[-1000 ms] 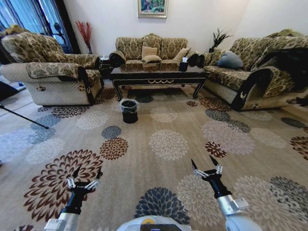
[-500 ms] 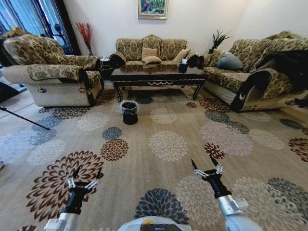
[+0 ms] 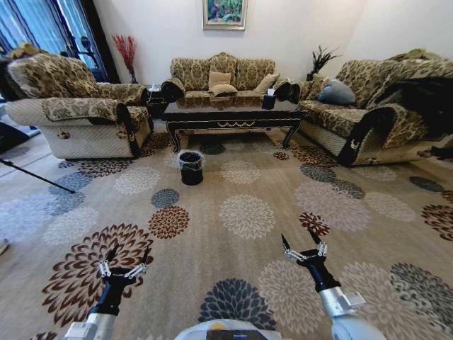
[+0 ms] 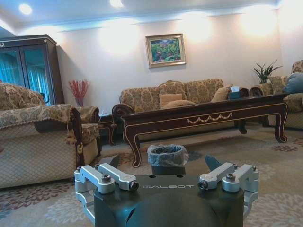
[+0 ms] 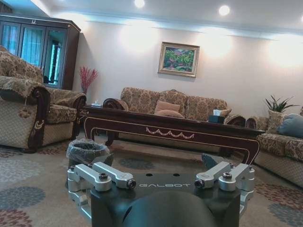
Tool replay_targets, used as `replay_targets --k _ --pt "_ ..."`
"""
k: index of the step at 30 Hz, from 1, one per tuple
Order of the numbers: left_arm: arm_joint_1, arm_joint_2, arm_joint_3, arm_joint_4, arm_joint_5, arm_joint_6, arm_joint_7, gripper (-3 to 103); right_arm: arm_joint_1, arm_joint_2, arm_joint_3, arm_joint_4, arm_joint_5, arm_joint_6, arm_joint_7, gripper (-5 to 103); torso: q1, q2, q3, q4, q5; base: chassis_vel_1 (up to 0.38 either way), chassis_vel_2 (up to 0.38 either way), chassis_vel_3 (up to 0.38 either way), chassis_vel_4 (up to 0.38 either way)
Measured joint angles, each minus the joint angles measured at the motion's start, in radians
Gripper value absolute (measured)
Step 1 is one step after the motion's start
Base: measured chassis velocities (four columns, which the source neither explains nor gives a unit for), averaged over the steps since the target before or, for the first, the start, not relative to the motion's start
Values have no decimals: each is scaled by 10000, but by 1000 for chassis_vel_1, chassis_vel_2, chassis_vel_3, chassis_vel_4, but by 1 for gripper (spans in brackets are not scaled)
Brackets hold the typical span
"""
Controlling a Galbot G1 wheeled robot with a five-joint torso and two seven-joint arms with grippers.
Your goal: Move to the front of the table and pick up the trash from the floor, then place it into the trash bin.
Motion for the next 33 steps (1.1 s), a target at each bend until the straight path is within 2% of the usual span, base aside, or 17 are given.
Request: replay_targets --k 3,5,33 --pt "0 -1 0 0 0 1 0 100 0 0 0 0 0 0 0 100 24 119 93 0 0 0 0 0 0" --pt "0 0 0 0 0 1 0 100 0 0 0 0 0 0 0 100 88 355 266 0 0 0 0 0 0" --pt "0 0 0 0 0 0 0 100 0 0 0 0 0 1 0 100 417 1441 1020 0 0 0 0 0 0"
